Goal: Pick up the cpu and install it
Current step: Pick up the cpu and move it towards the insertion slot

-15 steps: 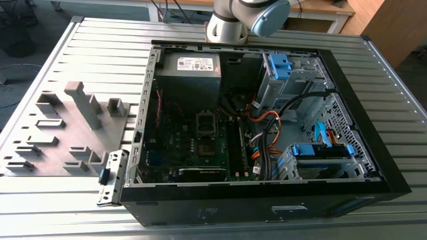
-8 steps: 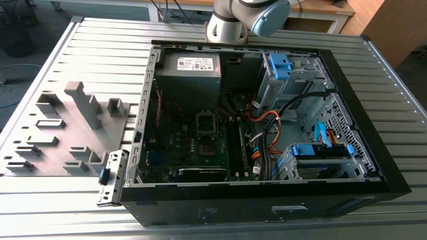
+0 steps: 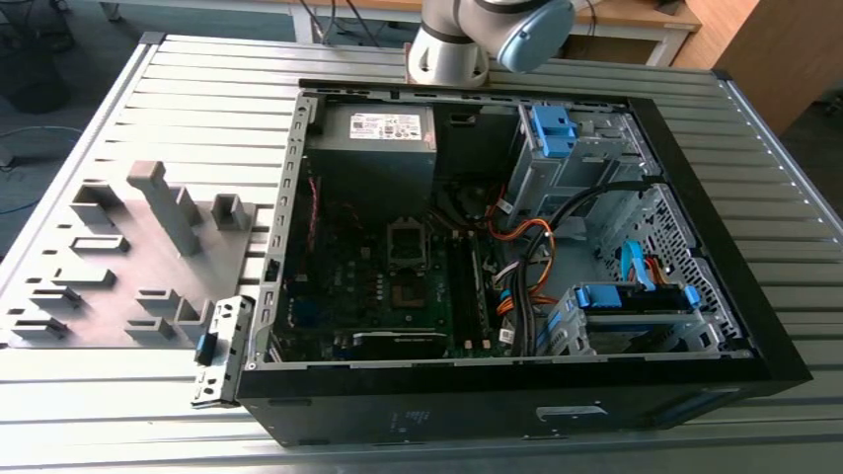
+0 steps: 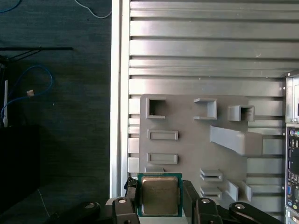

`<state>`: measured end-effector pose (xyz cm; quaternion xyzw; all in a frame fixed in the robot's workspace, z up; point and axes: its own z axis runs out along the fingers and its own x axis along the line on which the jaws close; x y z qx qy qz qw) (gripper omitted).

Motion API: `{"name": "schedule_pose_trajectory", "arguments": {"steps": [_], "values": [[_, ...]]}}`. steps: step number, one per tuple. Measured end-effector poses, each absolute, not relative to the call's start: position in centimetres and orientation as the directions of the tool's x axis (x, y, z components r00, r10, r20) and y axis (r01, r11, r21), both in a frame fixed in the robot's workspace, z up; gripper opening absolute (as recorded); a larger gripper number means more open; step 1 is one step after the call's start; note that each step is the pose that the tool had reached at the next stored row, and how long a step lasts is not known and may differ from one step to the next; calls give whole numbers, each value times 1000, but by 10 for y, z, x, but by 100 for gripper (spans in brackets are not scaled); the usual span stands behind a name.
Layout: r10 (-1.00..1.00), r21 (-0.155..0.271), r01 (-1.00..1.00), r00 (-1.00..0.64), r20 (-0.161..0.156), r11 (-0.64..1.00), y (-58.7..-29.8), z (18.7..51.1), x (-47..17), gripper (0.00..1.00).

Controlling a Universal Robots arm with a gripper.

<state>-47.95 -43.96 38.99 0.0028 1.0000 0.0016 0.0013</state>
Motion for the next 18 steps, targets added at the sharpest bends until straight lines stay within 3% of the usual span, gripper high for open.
{"name": "schedule_pose_trajectory", "arguments": {"steps": [18], "values": [[5, 3, 5, -1000, 7, 1000, -440, 390, -432, 47]]}}
